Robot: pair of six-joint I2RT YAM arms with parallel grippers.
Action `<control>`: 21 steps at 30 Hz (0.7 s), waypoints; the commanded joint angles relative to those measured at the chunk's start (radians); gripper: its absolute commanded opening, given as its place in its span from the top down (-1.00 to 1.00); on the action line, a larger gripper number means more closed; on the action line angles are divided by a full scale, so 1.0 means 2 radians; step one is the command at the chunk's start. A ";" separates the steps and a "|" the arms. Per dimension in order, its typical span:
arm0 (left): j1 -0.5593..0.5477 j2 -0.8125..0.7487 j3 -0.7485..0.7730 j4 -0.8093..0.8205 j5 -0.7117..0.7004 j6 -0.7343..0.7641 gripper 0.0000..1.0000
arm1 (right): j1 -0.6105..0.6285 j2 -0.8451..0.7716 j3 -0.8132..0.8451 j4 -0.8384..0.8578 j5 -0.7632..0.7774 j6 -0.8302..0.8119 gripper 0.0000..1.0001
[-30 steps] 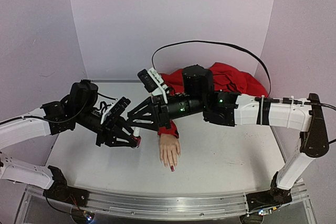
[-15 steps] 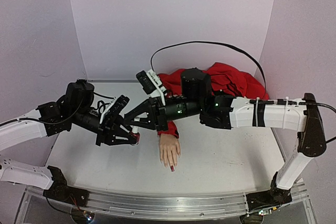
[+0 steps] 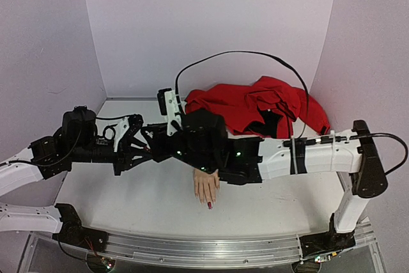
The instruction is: Paint the nails
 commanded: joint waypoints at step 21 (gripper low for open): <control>0.008 0.019 0.023 0.092 -0.149 -0.007 1.00 | 0.017 -0.071 0.041 -0.123 0.095 0.008 -0.79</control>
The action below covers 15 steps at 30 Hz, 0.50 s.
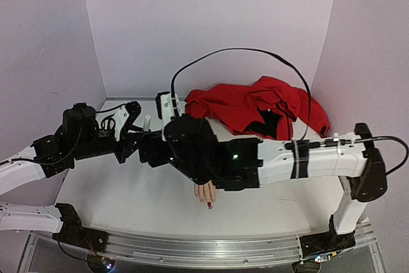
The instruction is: Paint the nails
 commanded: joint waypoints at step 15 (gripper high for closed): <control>0.002 0.081 0.060 0.038 0.486 -0.019 1.00 | -0.144 -0.167 -0.139 0.043 -0.608 -0.113 -0.70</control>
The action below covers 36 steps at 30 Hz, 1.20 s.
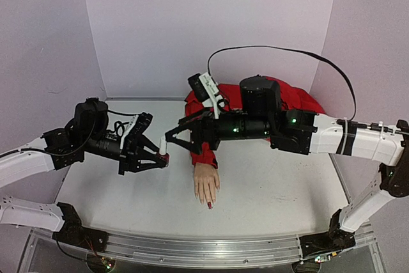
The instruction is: Paint the nails
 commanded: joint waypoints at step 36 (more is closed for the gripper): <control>0.002 -0.043 0.008 0.034 -0.286 -0.016 1.00 | 0.138 0.140 0.035 0.091 0.361 0.046 1.00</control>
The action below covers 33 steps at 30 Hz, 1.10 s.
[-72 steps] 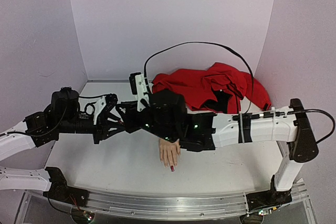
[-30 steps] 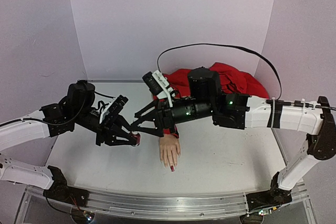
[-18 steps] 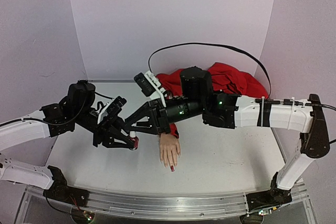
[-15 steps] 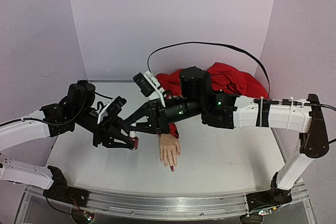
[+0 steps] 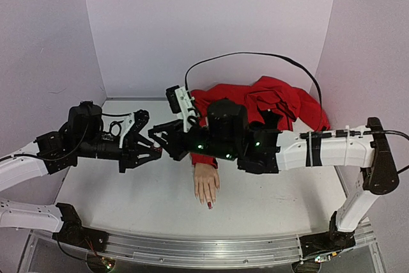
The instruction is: Paint the nails
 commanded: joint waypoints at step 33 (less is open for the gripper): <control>0.009 0.005 0.019 0.054 0.107 0.031 1.00 | -0.050 -0.093 -0.010 -0.108 -0.144 -0.006 -0.96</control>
